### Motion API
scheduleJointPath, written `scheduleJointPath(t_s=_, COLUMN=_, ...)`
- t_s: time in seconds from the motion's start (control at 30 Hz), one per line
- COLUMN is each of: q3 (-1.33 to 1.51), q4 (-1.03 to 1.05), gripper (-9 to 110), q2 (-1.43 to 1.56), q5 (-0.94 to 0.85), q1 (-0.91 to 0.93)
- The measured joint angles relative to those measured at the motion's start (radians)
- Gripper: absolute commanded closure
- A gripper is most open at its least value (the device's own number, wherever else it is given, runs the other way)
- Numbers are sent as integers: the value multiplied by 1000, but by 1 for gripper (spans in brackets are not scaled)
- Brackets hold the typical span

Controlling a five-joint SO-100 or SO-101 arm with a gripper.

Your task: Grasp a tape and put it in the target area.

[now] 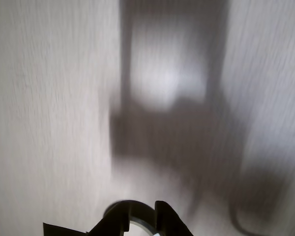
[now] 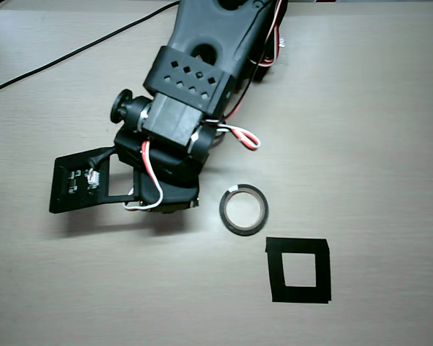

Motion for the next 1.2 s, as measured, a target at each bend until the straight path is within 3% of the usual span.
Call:
scheduleJointPath(t_s=0.2, q3=-28, q4=107, gripper=96, q2=-6, q5=20, q1=-21)
scheduleJointPath(t_s=1.2, q3=-34, q4=114, gripper=95, q2=-9, q5=0, q1=0)
